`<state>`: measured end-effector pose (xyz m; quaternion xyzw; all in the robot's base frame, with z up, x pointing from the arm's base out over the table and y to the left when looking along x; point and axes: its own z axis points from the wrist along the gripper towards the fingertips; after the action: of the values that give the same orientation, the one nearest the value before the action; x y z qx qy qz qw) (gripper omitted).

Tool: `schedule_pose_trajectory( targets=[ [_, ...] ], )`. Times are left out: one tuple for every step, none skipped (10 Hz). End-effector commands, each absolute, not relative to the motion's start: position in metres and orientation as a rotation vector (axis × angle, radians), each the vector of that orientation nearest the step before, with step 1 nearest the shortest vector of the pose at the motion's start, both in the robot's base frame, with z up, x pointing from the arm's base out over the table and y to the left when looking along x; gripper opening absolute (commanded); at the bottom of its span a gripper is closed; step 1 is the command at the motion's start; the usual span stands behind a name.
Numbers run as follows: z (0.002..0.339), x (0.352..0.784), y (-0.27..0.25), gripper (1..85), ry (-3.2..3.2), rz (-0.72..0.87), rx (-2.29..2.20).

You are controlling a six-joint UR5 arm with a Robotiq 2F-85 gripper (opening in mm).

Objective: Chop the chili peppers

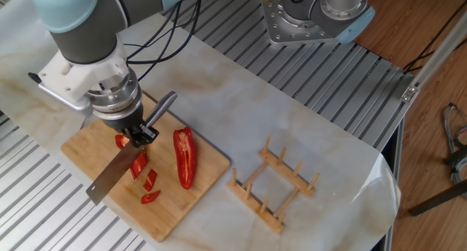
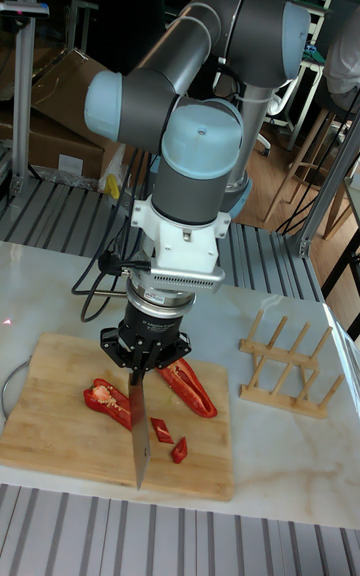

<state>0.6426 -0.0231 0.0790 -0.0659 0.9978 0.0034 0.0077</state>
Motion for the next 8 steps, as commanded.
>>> schedule_pose_trajectory(
  targets=[
    [0.0782, 0.6445, -0.0214, 1.3, 3.116, 0.026, -0.197],
    [0.0775, 0.6446, -0.0213, 1.3, 3.115, 0.028, -0.200],
    [0.0769, 0.6448, -0.0210, 1.3, 3.115, 0.031, -0.200],
    [0.0760, 0.6457, -0.0213, 1.3, 3.114, 0.028, -0.200],
    [0.0755, 0.6460, -0.0209, 1.3, 3.114, 0.030, -0.200],
    [0.0749, 0.6464, -0.0209, 1.3, 3.114, 0.030, -0.197],
    [0.0744, 0.6471, -0.0205, 1.3, 3.112, 0.033, -0.195],
    [0.0740, 0.6474, -0.0201, 1.3, 3.112, 0.035, -0.192]
  ],
)
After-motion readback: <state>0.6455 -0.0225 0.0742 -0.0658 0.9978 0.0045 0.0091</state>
